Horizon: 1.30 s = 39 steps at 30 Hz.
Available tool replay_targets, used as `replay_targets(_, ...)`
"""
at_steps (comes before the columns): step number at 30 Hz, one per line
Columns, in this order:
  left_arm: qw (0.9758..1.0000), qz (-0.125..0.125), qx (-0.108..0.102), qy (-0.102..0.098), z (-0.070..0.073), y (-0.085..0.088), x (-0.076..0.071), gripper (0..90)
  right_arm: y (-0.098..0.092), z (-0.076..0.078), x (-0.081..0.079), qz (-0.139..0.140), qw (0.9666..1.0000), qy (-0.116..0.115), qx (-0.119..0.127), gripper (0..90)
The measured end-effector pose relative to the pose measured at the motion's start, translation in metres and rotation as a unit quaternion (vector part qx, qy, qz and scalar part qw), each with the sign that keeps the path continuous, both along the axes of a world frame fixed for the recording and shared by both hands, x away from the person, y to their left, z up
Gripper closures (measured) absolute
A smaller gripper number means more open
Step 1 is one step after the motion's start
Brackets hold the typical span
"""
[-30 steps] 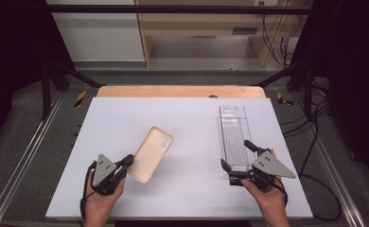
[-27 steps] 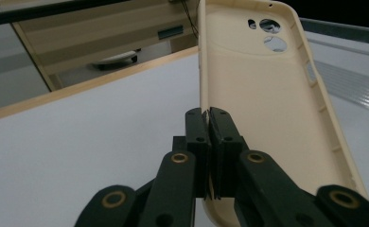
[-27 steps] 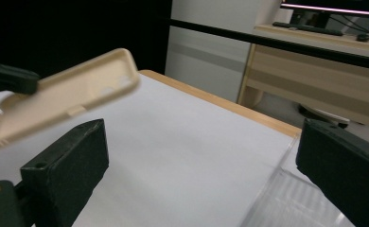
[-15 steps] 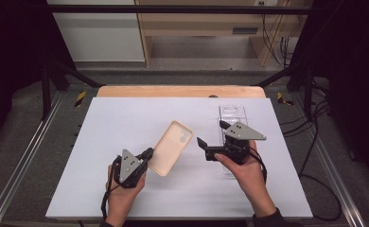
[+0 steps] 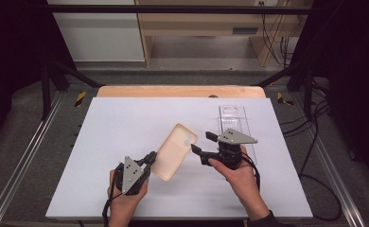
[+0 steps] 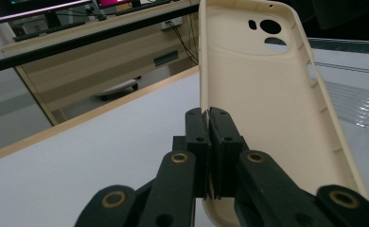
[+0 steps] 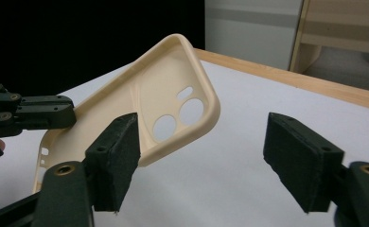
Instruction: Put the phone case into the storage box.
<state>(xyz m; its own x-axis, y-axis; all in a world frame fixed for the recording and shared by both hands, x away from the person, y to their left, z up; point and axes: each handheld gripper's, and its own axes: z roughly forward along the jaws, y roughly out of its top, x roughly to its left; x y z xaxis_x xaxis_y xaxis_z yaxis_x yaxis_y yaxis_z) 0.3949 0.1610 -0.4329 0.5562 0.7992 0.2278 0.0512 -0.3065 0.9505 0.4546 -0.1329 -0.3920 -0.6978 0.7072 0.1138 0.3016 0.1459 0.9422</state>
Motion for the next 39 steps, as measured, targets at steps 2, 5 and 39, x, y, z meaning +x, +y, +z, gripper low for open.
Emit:
replay_targets(2, 1.0, -0.004, 0.002, -0.002, 0.0, -0.002, -0.001, 87.4, 0.0, 0.0, 0.001, 0.009, 0.9998, 0.011, 0.014, 35.7)
replay_targets(5, 0.9999, -0.01, 0.005, -0.006, 0.0, -0.006, -0.003, 87.4, -0.004, 0.002, 0.004, 0.006, 0.9992, 0.024, 0.032, 41.5)
replay_targets(39, 0.9994, -0.021, 0.005, 0.028, -0.006, -0.018, -0.002, 86.5, -0.007, 0.003, 0.002, -0.002, 0.9943, 0.036, 0.1, 78.6)
